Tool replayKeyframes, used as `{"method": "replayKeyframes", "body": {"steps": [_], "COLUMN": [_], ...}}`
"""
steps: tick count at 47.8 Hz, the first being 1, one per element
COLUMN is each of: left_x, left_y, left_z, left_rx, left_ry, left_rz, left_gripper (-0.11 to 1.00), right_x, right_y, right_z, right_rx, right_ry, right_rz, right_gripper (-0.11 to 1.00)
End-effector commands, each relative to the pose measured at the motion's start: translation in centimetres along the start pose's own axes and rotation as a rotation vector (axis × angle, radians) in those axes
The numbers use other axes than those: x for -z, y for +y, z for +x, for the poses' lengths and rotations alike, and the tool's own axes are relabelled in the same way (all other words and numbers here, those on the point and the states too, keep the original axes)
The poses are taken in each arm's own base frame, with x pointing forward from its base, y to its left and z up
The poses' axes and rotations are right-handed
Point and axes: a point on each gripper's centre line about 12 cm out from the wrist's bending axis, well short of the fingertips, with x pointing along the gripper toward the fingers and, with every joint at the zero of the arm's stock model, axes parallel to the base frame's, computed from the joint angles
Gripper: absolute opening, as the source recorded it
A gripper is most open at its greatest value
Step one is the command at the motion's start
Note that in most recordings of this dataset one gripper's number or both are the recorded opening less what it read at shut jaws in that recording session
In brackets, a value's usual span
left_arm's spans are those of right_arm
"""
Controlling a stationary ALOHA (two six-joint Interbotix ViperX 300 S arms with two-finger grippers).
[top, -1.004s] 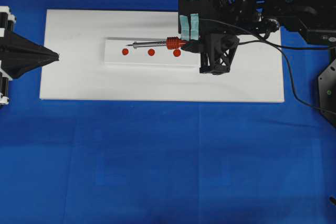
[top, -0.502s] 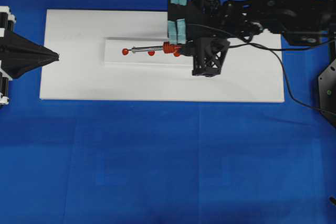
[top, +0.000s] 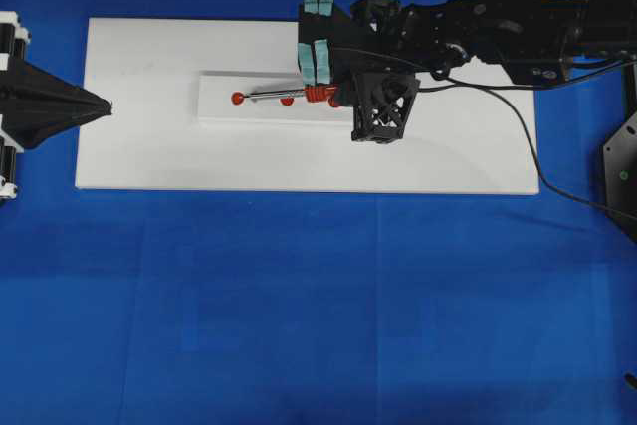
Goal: Touch the tip of the soldering iron to the mark.
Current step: 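Lower the iron tip onto the leftmost red dot and hold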
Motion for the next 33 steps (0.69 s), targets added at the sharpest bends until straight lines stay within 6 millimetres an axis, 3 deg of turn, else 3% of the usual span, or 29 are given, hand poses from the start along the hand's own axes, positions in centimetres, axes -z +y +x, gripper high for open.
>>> {"method": "replayKeyframes", "body": {"steps": [1,33], "left_x": [-0.33,-0.35], "left_y": [0.02,0.02], "left_z": [0.13,0.13], "left_rx": [-0.001,-0.001], "left_ry": [-0.012,-0.014], "left_rz": [0.003,0.003], "left_gripper": [0.00,0.00], "right_x": [-1.23,-1.13], "right_y": [-0.19,-0.34], "right_z": [-0.64,-0.28], "right_rx": [0.007,0.008], "right_ry": [-0.044,-0.036], "right_rz": [0.000,0.003], "right_gripper": [0.06,0.06]}}
